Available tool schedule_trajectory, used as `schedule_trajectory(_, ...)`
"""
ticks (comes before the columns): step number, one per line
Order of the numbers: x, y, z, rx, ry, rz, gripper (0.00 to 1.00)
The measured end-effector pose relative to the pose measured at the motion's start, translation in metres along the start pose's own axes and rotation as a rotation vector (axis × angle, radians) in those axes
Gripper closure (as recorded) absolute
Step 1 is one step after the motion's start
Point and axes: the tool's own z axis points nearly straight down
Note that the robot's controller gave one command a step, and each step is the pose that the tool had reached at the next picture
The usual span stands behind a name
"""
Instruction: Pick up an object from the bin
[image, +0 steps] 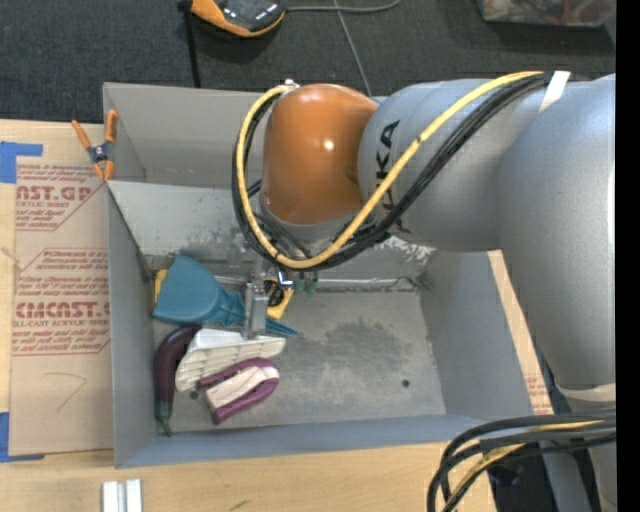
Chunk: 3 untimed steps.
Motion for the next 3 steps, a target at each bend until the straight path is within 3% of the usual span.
schedule_trajectory(1, 0.006, -0.012, 0.029, 0.002, 0.01, -0.073, 0.0)
schedule_trajectory(2, 0.003, 0.0, 0.044, 0.0, 0.0, -0.169, 0.0)
schedule_trajectory(3, 0.012, -0.001, 0.076, -0.001, 0.002, -0.375, 0.0)
